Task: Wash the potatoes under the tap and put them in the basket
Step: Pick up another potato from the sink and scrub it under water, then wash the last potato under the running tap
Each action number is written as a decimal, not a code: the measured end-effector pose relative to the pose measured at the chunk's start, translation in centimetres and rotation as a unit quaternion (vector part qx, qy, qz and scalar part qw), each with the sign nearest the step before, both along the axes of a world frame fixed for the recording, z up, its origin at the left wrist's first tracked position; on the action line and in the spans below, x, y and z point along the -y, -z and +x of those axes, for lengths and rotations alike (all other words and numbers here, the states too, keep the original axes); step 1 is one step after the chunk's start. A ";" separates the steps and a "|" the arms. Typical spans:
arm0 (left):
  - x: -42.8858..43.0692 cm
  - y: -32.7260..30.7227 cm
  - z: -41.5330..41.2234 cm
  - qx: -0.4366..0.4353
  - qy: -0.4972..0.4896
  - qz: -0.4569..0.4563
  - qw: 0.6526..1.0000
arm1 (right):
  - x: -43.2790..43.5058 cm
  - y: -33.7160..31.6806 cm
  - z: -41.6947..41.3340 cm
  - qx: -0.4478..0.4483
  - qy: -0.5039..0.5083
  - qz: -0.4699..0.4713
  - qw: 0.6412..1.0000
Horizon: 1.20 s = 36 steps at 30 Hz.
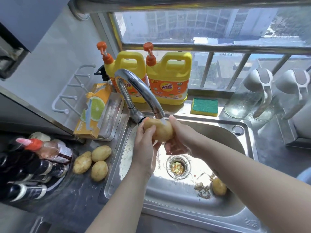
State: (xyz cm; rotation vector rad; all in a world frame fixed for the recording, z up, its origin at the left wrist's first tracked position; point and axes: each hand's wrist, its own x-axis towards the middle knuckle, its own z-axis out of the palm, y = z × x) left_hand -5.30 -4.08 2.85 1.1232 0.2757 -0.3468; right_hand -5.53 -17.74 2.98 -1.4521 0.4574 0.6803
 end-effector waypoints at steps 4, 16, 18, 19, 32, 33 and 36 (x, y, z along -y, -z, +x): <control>-0.1 0.3 -0.6 0.020 0.046 0.118 0.992 | 0.9 0.9 -0.8 -0.008 0.037 -0.033 0.999; -3.6 1.8 -4.4 0.151 0.239 0.457 0.843 | -0.6 3.9 -5.7 0.011 0.013 -0.053 0.998; -4.1 2.2 -4.8 0.242 0.297 0.565 0.731 | -1.1 3.9 -5.8 0.032 -0.007 -0.079 0.996; -4.4 2.4 -5.1 0.269 0.300 0.594 0.697 | -1.5 3.7 -5.8 0.046 -0.013 -0.083 0.995; -13.7 4.3 -7.0 0.075 -0.077 0.565 0.818 | -6.4 3.9 -4.4 0.052 -0.048 -0.089 0.994; -14.8 4.6 -7.1 0.048 -0.127 0.562 0.816 | -6.6 4.2 -4.4 0.044 -0.049 -0.091 0.994; -17.9 5.5 -7.1 -0.043 -0.197 0.569 0.797 | -7.2 4.8 -4.6 0.020 -0.062 -0.094 0.993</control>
